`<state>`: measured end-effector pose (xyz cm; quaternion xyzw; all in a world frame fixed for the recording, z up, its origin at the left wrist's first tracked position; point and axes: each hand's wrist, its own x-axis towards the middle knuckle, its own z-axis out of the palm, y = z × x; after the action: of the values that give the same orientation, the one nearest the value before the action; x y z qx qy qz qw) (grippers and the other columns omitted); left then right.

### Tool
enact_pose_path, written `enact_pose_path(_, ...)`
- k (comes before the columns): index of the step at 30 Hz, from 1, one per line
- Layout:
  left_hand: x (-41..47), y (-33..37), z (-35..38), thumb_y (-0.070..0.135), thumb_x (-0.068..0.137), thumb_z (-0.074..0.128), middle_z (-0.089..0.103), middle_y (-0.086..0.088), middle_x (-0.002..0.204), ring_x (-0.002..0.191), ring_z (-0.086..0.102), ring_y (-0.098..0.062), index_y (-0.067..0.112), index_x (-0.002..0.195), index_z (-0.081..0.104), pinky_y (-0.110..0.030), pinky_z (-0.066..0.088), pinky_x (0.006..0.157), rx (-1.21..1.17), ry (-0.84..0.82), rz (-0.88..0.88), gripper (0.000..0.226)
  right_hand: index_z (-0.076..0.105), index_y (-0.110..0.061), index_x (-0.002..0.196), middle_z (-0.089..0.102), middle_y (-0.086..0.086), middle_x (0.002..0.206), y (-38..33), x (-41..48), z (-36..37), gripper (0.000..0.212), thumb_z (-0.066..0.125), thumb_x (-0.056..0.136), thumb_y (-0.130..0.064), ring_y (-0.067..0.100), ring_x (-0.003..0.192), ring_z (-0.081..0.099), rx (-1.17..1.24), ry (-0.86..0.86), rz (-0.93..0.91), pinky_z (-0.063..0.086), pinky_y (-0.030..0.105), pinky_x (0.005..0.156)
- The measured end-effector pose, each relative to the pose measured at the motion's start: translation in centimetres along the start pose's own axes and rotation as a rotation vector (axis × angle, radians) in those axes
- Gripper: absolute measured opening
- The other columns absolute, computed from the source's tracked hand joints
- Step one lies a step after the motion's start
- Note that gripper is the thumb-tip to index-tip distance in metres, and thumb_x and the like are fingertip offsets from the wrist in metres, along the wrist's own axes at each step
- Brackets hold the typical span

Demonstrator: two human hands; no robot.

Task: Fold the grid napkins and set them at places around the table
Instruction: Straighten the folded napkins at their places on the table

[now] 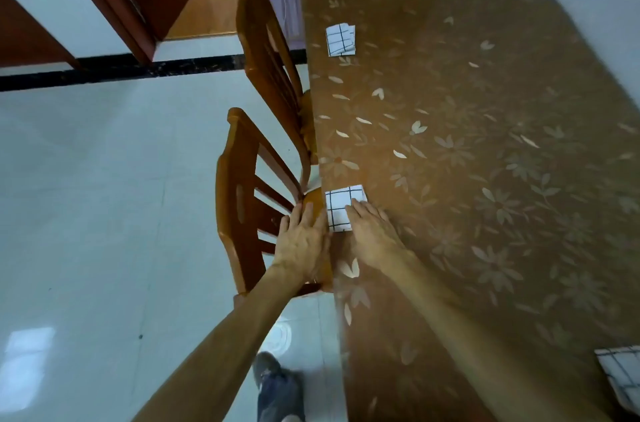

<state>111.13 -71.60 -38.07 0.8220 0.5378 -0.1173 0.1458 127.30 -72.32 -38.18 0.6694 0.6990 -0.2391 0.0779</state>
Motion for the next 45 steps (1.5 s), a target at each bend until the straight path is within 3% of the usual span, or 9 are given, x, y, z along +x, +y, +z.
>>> enact_pose_path(5, -2.4, -6.5, -3.5, 0.044, 0.106, 0.03, 0.035, -0.008, 0.16, 0.151, 0.023, -0.033, 0.022, 0.15, 0.036, -0.05, 0.022, 0.123, 0.002, 0.074, 0.015, 0.05, 0.044, -0.01, 0.141, 0.048, 0.009, 0.146, -6.1, -1.8, -1.1, 0.049, 0.053, 0.093, -0.014, 0.027, 0.137, 0.04, 0.015, 0.121, 0.069, 0.026, 0.037, 0.117)
enact_pose_path(8, -4.1, -10.4, -5.4, 0.04, 0.106, 0.033, 0.047, -0.005, 0.152, 0.146, 0.033, -0.031, 0.022, 0.143, 0.047, -0.047, 0.03, 0.119, 0.03, 0.118, 0.089, 0.044, 0.048, -0.009, 0.139, 0.052, 0.01, 0.142, -10.4, -2.6, -2.6, 0.044, 0.05, 0.096, -0.016, 0.029, 0.133, 0.044, 0.065, 0.186, 0.089, 0.028, 0.039, 0.115)
enact_pose_path(13, -5.8, -16.7, -9.2, 0.035, 0.103, 0.039, 0.069, -0.004, 0.113, 0.104, 0.063, -0.027, 0.02, 0.114, 0.068, -0.04, 0.052, 0.091, -0.021, 0.195, 0.039, 0.035, 0.051, -0.009, 0.137, 0.058, 0.011, 0.135, -16.6, -2.5, -5.3, 0.038, 0.049, 0.101, -0.022, 0.031, 0.124, 0.054, 0.129, 0.23, 0.035, 0.043, 0.041, 0.104)
enact_pose_path(15, -5.9, -18.4, -10.4, 0.034, 0.103, 0.042, 0.071, -0.006, 0.108, 0.094, 0.067, -0.025, 0.019, 0.115, 0.069, -0.038, 0.057, 0.084, -0.059, 0.228, 0.003, 0.033, 0.051, -0.01, 0.139, 0.06, 0.011, 0.134, -18.0, -2.1, -6.1, 0.039, 0.048, 0.102, -0.022, 0.03, 0.121, 0.058, 0.152, 0.231, 0.02, 0.047, 0.039, 0.102)
enact_pose_path(22, -4.9, -26.2, -14.0, 0.033, 0.102, 0.045, 0.07, -0.005, 0.115, 0.103, 0.065, -0.024, 0.02, 0.122, 0.066, -0.034, 0.052, 0.083, -0.101, 0.255, -0.076, 0.032, 0.046, -0.019, 0.145, 0.058, 0.003, 0.142, -23.5, 3.3, -8.2, 0.043, 0.048, 0.103, -0.031, 0.025, 0.126, 0.058, 0.147, 0.249, -0.004, 0.049, 0.04, 0.106)
enact_pose_path(27, -1.1, -31.4, -15.6, 0.035, 0.101, 0.044, 0.069, -0.004, 0.117, 0.107, 0.064, -0.024, 0.021, 0.123, 0.065, -0.034, 0.05, 0.084, -0.113, 0.247, -0.084, 0.034, 0.051, -0.017, 0.14, 0.063, 0.004, 0.131, -26.0, 9.0, -9.7, 0.04, 0.05, 0.102, -0.029, 0.023, 0.116, 0.062, 0.137, 0.306, 0.012, 0.052, 0.039, 0.099)
enact_pose_path(37, 14.3, -38.6, -24.4, 0.036, 0.102, 0.048, 0.069, -0.004, 0.125, 0.106, 0.066, -0.021, 0.021, 0.126, 0.065, -0.034, 0.055, 0.09, -0.077, 0.298, 0.0, 0.033, 0.052, -0.022, 0.14, 0.068, 0.0, 0.126, -26.6, 24.2, -18.1, 0.039, 0.053, 0.102, -0.031, 0.016, 0.105, 0.069, 0.291, 0.372, 0.109, 0.056, 0.032, 0.096)
enact_pose_path(41, 20.3, -40.4, -28.9, 0.037, 0.102, 0.048, 0.069, -0.003, 0.125, 0.105, 0.067, -0.02, 0.022, 0.125, 0.065, -0.034, 0.055, 0.089, -0.07, 0.34, 0.042, 0.032, 0.048, -0.024, 0.143, 0.065, 0.0, 0.132, -25.9, 28.9, -22.6, 0.042, 0.051, 0.102, -0.033, 0.02, 0.113, 0.067, 0.309, 0.405, 0.144, 0.053, 0.035, 0.102)
enact_pose_path(45, 25.5, -41.1, -31.2, 0.036, 0.101, 0.049, 0.068, -0.001, 0.127, 0.108, 0.066, -0.019, 0.022, 0.125, 0.066, -0.033, 0.054, 0.091, -0.118, 0.308, 0.112, 0.032, 0.058, -0.021, 0.129, 0.069, -0.001, 0.124, -25.3, 32.3, -25.5, 0.032, 0.05, 0.102, -0.037, 0.02, 0.111, 0.067, 0.334, 0.425, 0.193, 0.053, 0.035, 0.1)
